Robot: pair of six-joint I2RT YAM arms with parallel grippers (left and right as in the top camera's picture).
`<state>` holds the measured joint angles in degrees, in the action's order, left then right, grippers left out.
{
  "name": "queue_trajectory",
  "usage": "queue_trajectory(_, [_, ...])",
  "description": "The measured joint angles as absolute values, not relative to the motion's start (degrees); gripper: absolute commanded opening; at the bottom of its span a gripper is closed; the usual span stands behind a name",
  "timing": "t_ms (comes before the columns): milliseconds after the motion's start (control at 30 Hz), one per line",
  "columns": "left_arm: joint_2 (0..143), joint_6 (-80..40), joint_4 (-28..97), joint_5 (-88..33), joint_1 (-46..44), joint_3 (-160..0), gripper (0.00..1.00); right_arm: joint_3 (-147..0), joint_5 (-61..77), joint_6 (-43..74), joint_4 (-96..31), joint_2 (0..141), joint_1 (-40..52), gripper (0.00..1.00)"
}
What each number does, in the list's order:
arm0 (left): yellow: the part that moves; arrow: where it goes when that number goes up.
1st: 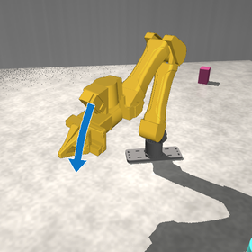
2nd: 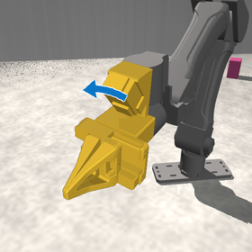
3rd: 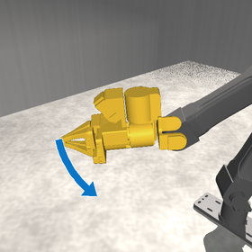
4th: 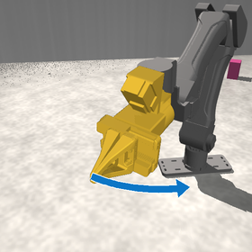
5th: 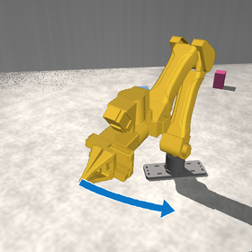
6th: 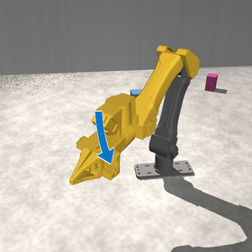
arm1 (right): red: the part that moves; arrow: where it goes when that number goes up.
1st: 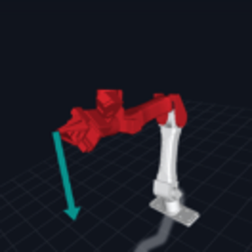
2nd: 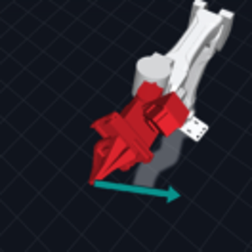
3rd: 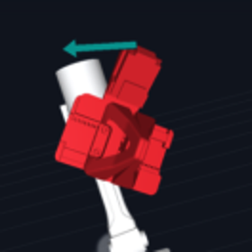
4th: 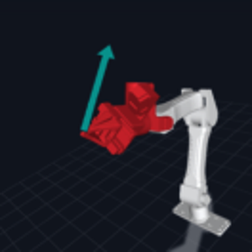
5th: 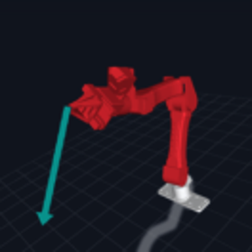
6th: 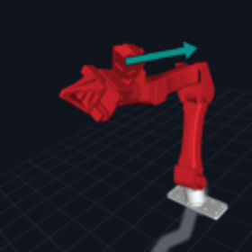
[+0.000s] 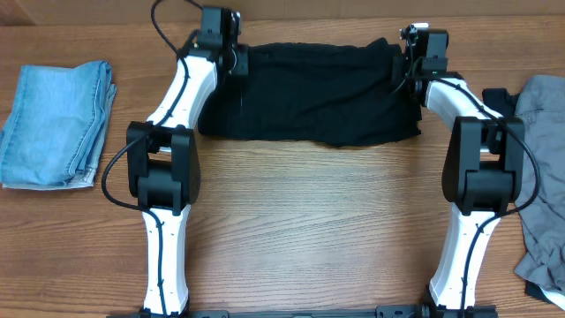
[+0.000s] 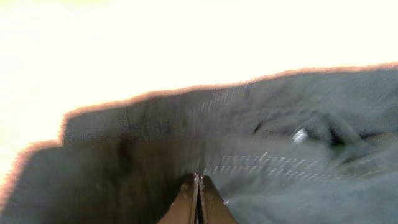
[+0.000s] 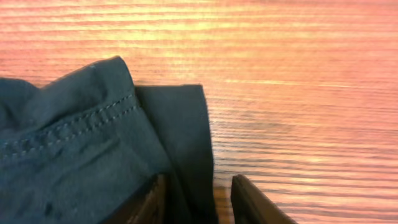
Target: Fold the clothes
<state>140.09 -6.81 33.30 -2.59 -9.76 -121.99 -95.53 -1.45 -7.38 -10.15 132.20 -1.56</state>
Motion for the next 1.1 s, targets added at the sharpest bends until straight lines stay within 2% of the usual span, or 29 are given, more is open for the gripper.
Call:
queue_trajectory(100, [140.0,-7.0,39.6,-2.1,-9.8,-130.3,0.06,-96.0,-1.4,-5.0,-17.2,127.0,-1.4,0.46])
queue_trajectory(233, [139.3,-9.8,50.8,-3.4,-9.8,-137.9,0.07,-97.3,2.2,-2.6,-32.8,117.5,-1.4,0.40])
queue_trajectory(267, [138.8,-10.5,52.9,-4.5,-9.8,-138.3,0.07,-97.7,3.6,-2.3,-36.7,115.8,-1.4,0.45])
queue_trajectory(300, [138.6,-10.9,54.4,-5.5,-9.8,-138.3,0.08,-98.0,5.1,-2.1,-40.1,114.3,-1.4,0.56])
queue_trajectory(367, [138.6,-11.7,57.7,-6.8,-10.0,-137.7,0.08,-98.2,6.9,-1.6,-45.2,113.7,-1.4,0.64])
queue_trajectory(667, [138.6,-12.1,62.7,-8.2,-12.4,-134.3,0.09,-98.1,8.1,-2.0,-47.7,117.7,-3.0,0.68])
queue_trajectory(933, [138.6,-12.1,63.0,-8.4,-12.4,-134.3,0.10,-98.1,8.2,-9.5,-49.0,122.5,-4.4,0.69])
queue_trajectory(967, [138.6,-12.1,63.1,-8.4,-12.4,-134.3,0.10,-98.0,8.3,-9.9,-49.1,123.1,-4.6,0.67])
queue_trajectory(1000, [138.6,-12.1,63.1,-8.4,-12.4,-134.3,0.11,-98.0,8.4,-10.4,-49.1,123.6,-4.8,0.59])
queue_trajectory(1067, [138.6,-12.1,63.0,-8.4,-12.4,-134.3,0.13,-97.9,8.6,-11.3,-49.2,124.3,-4.9,0.09])
queue_trajectory(1100, [138.6,-12.1,63.0,-8.4,-12.4,-134.3,0.13,-97.9,8.7,-11.7,-49.4,124.4,-4.9,0.04])
